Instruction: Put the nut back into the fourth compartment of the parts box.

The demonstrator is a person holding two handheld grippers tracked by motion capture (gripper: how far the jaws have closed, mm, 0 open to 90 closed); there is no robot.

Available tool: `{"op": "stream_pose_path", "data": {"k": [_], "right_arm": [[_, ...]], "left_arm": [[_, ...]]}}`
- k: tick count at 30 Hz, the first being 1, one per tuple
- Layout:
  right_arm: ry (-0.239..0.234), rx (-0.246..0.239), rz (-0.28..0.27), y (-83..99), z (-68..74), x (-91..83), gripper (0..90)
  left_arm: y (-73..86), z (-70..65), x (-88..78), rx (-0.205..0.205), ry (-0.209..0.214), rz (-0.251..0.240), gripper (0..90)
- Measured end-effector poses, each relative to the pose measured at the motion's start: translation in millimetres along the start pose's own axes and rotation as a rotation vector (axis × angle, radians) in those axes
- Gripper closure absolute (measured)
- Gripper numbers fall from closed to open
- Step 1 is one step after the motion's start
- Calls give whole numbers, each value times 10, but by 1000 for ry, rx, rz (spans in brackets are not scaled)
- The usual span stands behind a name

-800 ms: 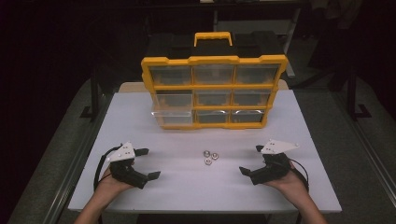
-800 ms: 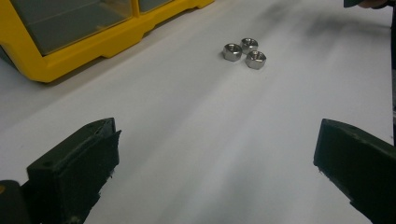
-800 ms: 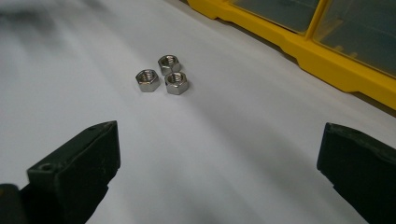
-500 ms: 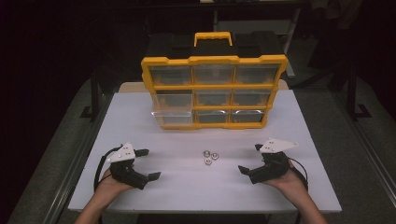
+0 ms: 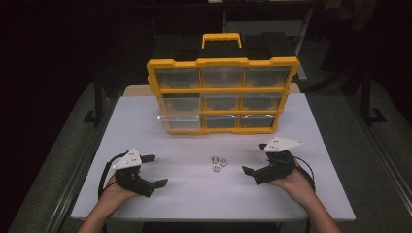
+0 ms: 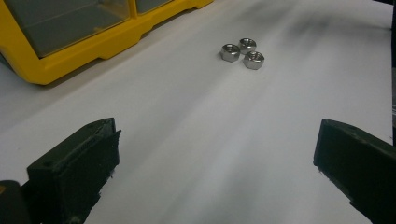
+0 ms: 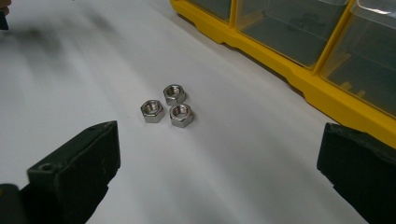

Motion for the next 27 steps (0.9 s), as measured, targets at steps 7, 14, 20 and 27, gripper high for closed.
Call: {"op": "stream_pose_path", "data": {"k": [7, 14, 20, 27], "right_arm": [[-10, 0, 8, -77, -24, 57, 0], [-27, -16, 17, -144, -3, 135, 0], [-30, -23, 17, -206, 6, 183, 0], [-43, -22, 29, -303, 29, 283, 0]], "left_arm": [[0, -7, 4, 9, -3, -2, 3], [-8, -15, -1, 8, -4, -4, 3], [-11, -18, -7, 4, -1, -3, 3], [-16, -17, -8, 4, 3, -9, 3]]}}
Point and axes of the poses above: each handheld gripper's, and its own axes: x roughly forward along the jaws, y roughly out of its underside, z roughly to its left, the point moved 2 cm from there along x, roughly forward along the jaws, and after that the axes turned 1 degree about -y, right-handed, at the moved point
